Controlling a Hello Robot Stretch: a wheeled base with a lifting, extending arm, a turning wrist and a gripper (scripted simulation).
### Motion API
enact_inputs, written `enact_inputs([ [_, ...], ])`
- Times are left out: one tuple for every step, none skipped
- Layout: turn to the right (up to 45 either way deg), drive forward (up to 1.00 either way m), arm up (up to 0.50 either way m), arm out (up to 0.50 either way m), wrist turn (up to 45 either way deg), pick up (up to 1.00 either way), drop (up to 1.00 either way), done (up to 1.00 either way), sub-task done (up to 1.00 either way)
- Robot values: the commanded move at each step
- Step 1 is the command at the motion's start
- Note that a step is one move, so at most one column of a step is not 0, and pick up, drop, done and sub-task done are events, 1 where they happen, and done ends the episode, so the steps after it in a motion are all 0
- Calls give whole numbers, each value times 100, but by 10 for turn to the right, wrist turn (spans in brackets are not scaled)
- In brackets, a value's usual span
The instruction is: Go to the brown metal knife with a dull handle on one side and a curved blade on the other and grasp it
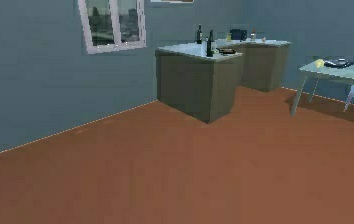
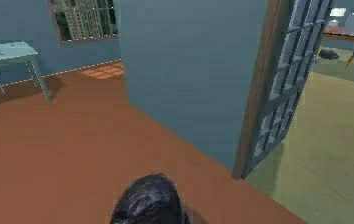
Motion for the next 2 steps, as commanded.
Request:
enact_inputs([
  [0, 35, 0, 0, 0, 0, 0, 0, 0],
  [240, 0, 0, 0, 0, 0, 0, 0, 0],
])
